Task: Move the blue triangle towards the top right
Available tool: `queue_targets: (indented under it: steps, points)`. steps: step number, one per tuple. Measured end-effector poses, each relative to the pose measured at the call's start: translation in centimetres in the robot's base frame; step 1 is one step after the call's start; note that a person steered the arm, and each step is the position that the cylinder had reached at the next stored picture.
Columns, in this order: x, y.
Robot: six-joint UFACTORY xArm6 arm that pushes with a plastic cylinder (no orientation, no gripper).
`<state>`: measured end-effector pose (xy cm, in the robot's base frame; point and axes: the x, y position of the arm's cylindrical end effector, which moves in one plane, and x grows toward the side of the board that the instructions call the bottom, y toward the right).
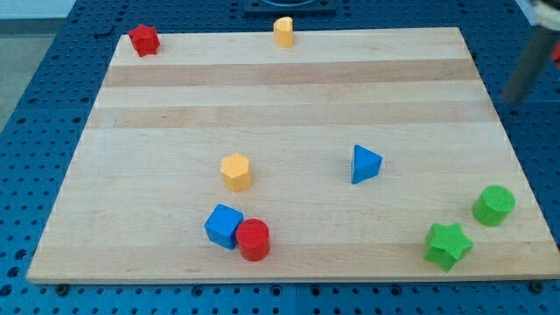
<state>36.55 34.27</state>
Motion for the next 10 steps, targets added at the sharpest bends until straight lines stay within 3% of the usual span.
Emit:
queue_targets:
  steps: [1, 3, 5, 8, 9, 10]
  points:
    - [0.8, 0.3]
    - [8.0, -1.7]
    - [9.2, -13.3]
    - [17.6, -25.0]
    - [15.9, -29.5]
    - [15.2, -26.8]
